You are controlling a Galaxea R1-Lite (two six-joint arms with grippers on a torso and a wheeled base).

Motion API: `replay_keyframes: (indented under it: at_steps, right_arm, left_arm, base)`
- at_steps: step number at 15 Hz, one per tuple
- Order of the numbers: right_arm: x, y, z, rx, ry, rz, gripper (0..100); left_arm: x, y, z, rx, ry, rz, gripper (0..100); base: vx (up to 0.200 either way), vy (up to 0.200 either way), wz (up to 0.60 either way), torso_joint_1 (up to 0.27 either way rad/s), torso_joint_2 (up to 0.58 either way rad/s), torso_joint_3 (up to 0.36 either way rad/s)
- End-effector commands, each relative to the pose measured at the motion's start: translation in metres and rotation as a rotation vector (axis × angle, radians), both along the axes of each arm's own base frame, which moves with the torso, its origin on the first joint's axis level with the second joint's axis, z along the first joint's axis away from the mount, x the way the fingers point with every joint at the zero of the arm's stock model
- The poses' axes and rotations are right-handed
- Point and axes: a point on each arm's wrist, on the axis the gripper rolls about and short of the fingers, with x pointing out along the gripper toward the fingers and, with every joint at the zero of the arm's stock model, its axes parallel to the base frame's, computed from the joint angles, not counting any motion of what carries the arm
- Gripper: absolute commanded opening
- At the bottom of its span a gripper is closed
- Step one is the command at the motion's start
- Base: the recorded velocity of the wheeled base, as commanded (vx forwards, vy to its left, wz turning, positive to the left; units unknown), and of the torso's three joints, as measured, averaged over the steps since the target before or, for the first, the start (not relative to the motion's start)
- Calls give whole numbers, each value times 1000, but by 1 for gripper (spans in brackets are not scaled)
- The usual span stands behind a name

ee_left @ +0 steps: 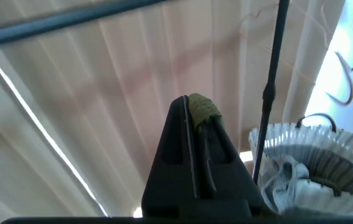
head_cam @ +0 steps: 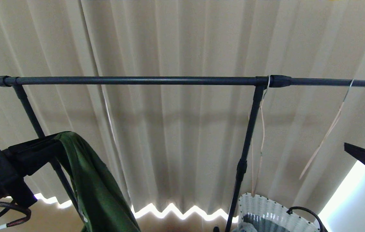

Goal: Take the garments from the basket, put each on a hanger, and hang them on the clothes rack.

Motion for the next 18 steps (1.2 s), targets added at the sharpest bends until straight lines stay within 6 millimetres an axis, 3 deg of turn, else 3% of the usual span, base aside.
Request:
replay_keyframes:
  at_steps: [1, 3, 12, 18]
  right_arm:
    - [27, 1, -13, -2, 100, -7, 100]
    - [49, 1, -22, -16, 160, -50, 100]
    - [105, 8, -26, 75, 199, -213, 100]
    - [104, 11, -30, 32, 212, -270, 100]
  left_arm:
    - [3, 2, -5, 7, 20, 25, 0]
    - [6, 8, -6, 8, 27, 73, 0]
    - [6, 7, -8, 17, 29, 63, 0]
    - [6, 7, -8, 22, 29, 61, 0]
  base:
    - [0, 0, 0, 0, 0, 0]
    - [0, 0, 0, 0, 0, 0]
    - [0, 0, 0, 0, 0, 0]
    - [0, 0, 0, 0, 0, 0]
